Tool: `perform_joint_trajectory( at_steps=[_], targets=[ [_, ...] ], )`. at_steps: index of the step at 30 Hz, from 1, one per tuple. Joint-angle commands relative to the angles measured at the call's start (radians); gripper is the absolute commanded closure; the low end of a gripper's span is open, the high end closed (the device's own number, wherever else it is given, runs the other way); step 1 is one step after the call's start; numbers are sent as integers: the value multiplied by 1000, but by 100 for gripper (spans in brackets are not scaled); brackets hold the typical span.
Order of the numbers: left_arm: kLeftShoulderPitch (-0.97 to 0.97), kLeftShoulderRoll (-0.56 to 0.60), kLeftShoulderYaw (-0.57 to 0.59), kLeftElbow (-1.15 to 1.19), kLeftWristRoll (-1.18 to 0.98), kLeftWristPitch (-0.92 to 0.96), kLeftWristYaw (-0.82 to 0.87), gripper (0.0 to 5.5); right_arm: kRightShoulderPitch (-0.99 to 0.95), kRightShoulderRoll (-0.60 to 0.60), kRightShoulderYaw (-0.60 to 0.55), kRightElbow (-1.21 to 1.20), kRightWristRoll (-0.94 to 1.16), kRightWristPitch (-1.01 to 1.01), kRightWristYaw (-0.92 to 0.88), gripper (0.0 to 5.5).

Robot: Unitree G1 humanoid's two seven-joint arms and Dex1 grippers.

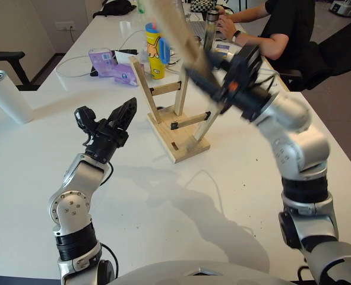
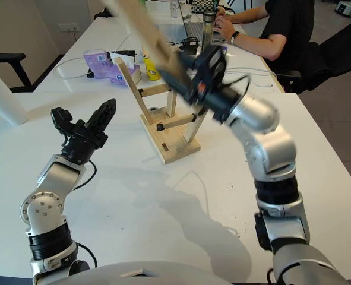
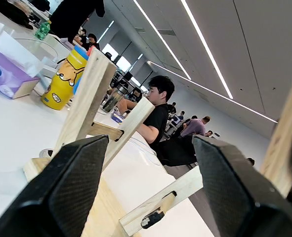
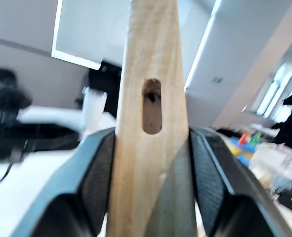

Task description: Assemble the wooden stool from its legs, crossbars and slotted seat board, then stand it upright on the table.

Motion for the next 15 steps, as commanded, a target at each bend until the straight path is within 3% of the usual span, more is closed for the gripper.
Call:
perform_joint_trajectory(
  at_steps=[1,8,15],
  targets=[
    [-16,26,-24,-53,-105,27,18,232,31,36,61,-26,-38,-11,11,344],
    [-25,50,-27,-57,-233,1,72,232,46,95,46,-4,-29,16,-5,344],
    [-50,67,-38,-50,-281,-37,110,232,74,73,84,-24,-37,38,70,344]
  ],
)
